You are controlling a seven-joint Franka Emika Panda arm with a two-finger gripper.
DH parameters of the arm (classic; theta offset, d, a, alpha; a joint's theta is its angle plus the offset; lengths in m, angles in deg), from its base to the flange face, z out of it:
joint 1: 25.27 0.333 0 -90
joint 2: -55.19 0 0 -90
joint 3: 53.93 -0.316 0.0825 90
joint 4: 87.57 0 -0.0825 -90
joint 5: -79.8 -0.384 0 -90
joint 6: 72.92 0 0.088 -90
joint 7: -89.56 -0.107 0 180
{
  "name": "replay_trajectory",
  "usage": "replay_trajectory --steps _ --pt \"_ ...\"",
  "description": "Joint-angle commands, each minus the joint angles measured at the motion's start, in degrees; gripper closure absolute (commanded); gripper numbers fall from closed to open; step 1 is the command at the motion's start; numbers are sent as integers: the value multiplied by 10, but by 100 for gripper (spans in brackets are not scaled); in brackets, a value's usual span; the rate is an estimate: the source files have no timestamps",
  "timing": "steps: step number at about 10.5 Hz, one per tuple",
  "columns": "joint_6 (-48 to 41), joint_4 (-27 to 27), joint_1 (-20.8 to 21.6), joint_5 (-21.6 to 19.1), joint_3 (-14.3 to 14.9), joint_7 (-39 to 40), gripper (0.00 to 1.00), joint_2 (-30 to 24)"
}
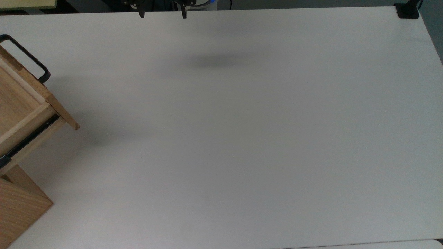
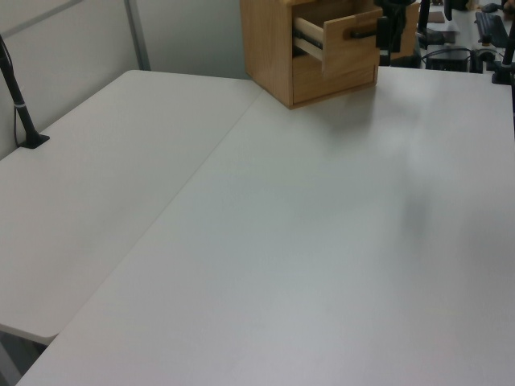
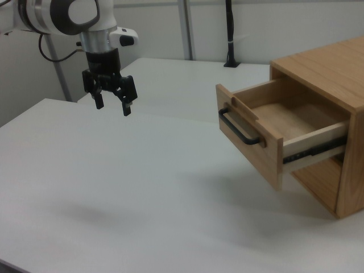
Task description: Close the drawer by sliding it
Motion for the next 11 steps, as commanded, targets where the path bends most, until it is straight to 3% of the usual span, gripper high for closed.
replay_trajectory --steps 1,8,10,11 --pt "-18 -13 6 -4 13 16 0 2" --pt "-19 -14 6 -5 23 10 0 1" --pt "-26 -13 5 -5 29 9 13 0" --pt "-31 -14 2 -7 30 8 31 0"
